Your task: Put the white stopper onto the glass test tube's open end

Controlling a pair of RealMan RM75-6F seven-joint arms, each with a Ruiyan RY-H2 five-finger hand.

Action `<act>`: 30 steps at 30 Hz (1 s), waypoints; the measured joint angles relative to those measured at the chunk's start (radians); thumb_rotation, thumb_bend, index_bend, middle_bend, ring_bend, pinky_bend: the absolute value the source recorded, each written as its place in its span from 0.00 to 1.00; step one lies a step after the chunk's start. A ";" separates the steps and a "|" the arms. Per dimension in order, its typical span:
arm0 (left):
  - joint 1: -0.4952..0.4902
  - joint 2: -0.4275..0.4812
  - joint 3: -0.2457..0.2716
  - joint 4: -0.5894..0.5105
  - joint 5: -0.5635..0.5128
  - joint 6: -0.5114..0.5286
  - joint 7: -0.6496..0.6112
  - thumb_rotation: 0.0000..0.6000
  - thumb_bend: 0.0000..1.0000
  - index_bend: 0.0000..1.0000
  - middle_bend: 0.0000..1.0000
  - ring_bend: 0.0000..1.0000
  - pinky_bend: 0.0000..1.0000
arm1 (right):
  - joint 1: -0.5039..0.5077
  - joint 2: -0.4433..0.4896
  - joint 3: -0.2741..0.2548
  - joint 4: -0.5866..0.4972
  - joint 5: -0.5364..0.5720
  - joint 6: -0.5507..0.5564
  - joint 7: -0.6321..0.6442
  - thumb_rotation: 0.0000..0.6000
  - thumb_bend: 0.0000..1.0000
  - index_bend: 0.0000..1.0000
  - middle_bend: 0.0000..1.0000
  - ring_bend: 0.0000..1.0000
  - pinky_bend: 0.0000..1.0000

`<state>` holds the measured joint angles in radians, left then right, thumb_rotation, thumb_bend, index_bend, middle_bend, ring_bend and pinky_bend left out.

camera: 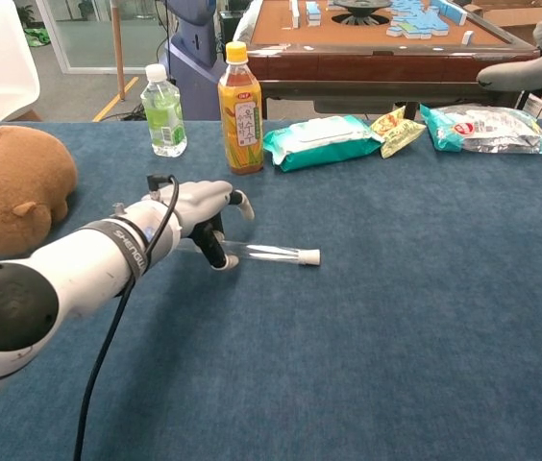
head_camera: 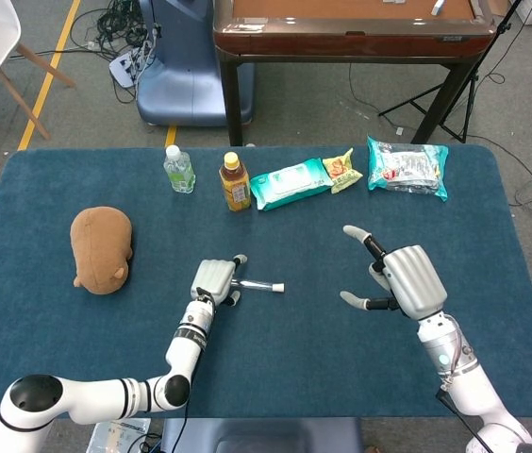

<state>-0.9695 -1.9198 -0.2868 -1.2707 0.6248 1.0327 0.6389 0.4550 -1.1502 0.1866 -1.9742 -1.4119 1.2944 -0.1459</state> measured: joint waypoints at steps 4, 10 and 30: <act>0.018 0.041 -0.009 -0.068 0.016 0.015 -0.014 1.00 0.29 0.11 0.90 1.00 1.00 | -0.008 0.013 0.004 0.000 0.008 0.008 -0.004 0.82 0.08 0.17 1.00 1.00 1.00; 0.071 0.173 -0.015 -0.241 0.051 0.046 -0.047 1.00 0.29 0.11 0.88 1.00 1.00 | -0.033 0.053 -0.002 0.020 0.055 0.005 -0.005 0.82 0.08 0.17 1.00 1.00 1.00; 0.462 0.560 0.186 -0.486 0.612 0.425 -0.365 1.00 0.29 0.26 0.40 0.44 0.64 | -0.209 0.109 -0.067 0.227 0.098 0.133 0.056 0.98 0.17 0.17 0.46 0.47 0.66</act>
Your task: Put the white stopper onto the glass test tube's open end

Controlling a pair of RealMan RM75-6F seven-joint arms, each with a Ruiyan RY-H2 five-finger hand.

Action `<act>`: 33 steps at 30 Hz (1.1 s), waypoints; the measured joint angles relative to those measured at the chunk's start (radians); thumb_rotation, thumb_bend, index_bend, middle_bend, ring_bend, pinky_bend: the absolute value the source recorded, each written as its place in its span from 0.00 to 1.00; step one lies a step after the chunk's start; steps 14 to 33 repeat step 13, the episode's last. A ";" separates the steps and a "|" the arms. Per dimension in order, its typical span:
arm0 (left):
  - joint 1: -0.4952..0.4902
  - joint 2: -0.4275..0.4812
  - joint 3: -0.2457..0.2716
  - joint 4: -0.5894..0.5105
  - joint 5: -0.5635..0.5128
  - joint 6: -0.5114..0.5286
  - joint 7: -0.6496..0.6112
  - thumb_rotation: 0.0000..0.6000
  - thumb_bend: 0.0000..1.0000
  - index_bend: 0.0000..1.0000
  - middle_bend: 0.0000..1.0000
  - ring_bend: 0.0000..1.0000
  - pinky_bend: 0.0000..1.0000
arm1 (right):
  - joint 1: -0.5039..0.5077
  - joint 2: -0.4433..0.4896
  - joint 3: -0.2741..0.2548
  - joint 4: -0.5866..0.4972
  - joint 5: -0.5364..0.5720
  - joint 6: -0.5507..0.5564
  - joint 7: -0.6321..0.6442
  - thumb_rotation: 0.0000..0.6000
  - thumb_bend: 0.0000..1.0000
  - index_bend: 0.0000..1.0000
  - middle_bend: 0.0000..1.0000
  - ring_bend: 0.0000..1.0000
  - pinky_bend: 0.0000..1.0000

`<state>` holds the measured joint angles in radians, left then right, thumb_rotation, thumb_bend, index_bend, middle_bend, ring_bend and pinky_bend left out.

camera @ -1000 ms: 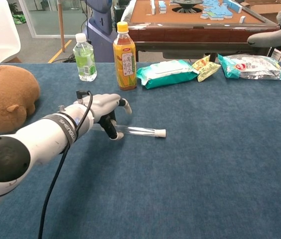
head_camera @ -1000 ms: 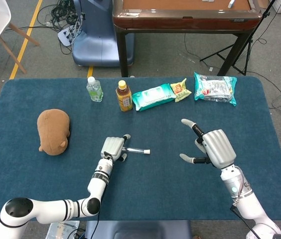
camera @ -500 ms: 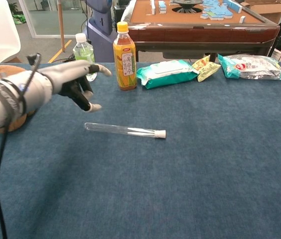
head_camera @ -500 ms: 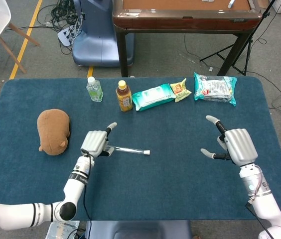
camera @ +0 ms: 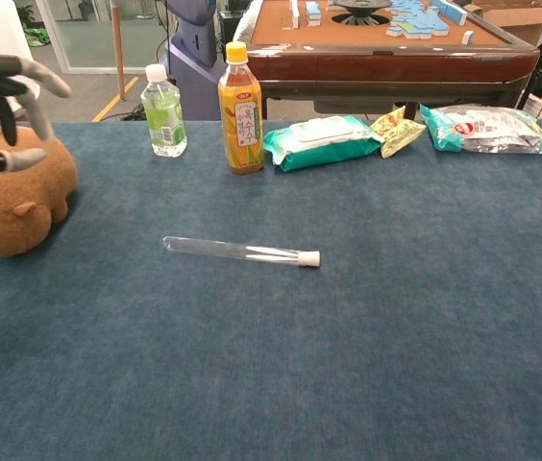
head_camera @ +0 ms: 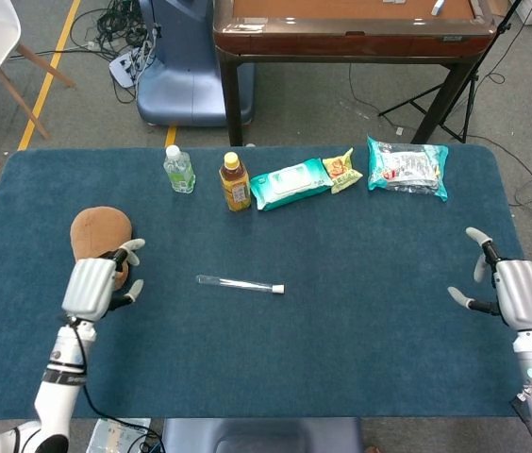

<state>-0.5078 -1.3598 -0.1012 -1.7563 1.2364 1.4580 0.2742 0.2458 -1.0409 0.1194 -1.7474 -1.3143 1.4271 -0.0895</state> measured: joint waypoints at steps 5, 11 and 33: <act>0.116 0.056 0.068 0.028 0.109 0.112 -0.062 1.00 0.29 0.27 0.39 0.43 0.60 | -0.039 -0.048 -0.011 0.103 -0.053 0.077 0.003 0.99 0.17 0.17 0.44 0.44 0.62; 0.208 0.075 0.099 0.059 0.158 0.198 -0.064 1.00 0.29 0.27 0.39 0.43 0.57 | -0.076 -0.091 -0.020 0.144 -0.077 0.109 0.002 0.99 0.17 0.17 0.43 0.43 0.61; 0.231 0.076 0.102 0.065 0.166 0.212 -0.069 1.00 0.29 0.27 0.39 0.43 0.57 | -0.083 -0.096 -0.020 0.144 -0.078 0.110 0.005 0.99 0.17 0.17 0.43 0.43 0.61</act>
